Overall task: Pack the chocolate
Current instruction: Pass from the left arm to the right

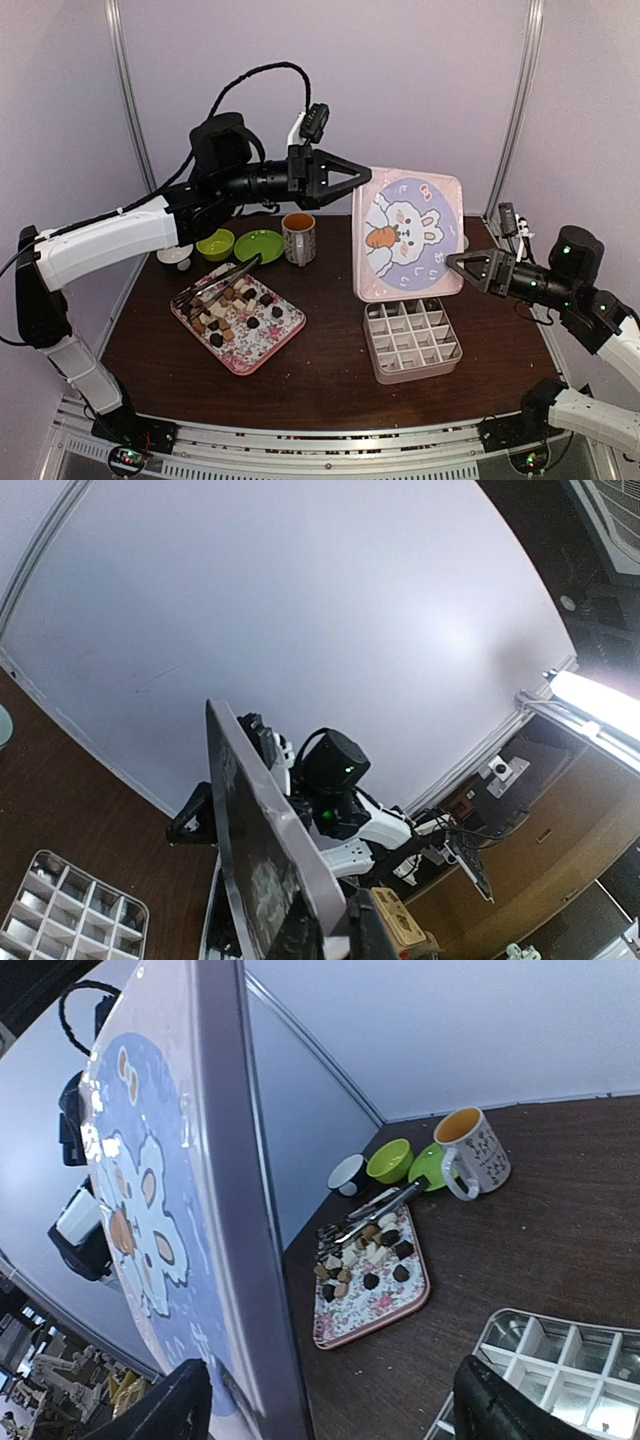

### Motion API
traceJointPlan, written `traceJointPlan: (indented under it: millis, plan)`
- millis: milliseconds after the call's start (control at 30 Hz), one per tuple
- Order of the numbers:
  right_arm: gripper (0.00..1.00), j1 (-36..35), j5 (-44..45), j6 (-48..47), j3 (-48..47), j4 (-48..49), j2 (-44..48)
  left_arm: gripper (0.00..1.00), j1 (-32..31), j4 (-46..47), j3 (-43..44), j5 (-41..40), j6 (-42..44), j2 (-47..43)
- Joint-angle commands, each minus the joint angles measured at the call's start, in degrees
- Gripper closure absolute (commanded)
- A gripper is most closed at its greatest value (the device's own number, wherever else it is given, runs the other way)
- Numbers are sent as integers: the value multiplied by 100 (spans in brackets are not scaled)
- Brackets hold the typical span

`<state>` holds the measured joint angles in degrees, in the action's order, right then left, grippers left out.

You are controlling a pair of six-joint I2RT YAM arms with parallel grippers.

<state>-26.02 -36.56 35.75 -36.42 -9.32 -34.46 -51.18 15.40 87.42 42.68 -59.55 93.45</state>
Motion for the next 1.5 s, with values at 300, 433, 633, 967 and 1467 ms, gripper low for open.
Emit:
traceJointPlan:
  millis: [300, 433, 633, 967, 1467]
  plan:
    - [52, -44, -1818, 1361, -405, 2176, 52, 100, -33, 1148, -45, 303, -500, -73]
    - [71, -45, -1821, 1369, -427, 2074, 161, 100, -25, 1135, -83, 262, -463, -26]
    - [86, -44, -1776, 1409, -440, 1965, 259, 95, -24, 1126, -129, 231, -371, 62]
    - [100, -44, -715, 246, -910, 4, 186, 54, 231, 414, -996, -838, 462, -212]
    - [100, -49, 4606, -1923, -2438, -3508, -1255, 44, 336, -2703, -1085, -2900, 2332, -880]
